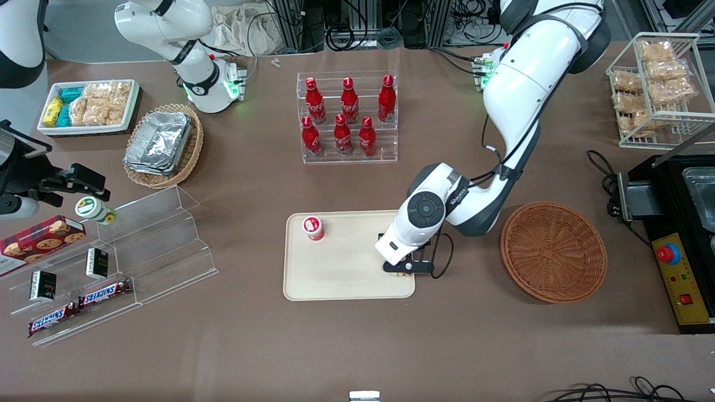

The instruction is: Place sandwich from basket to tray

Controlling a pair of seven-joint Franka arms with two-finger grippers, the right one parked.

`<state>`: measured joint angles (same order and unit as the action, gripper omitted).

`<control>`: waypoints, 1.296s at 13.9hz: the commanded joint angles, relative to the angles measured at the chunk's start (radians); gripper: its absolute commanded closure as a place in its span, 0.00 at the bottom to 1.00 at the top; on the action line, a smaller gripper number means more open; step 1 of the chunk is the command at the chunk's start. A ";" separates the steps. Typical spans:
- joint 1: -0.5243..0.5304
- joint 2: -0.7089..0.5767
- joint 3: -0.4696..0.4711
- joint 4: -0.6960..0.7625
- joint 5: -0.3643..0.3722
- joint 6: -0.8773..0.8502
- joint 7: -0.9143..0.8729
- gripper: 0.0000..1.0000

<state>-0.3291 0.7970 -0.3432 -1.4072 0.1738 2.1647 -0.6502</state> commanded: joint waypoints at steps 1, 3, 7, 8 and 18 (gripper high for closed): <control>0.021 -0.076 -0.002 -0.006 -0.005 -0.127 -0.006 0.00; 0.048 -0.152 -0.004 -0.006 -0.020 -0.263 0.010 0.00; 0.180 -0.326 -0.004 -0.004 -0.212 -0.510 0.240 0.00; 0.214 -0.367 -0.002 -0.006 -0.227 -0.558 0.291 0.00; 0.456 -0.614 0.006 -0.003 -0.064 -0.772 0.532 0.00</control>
<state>0.1193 0.2190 -0.3304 -1.3821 0.0592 1.4126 -0.1252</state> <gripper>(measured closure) 0.000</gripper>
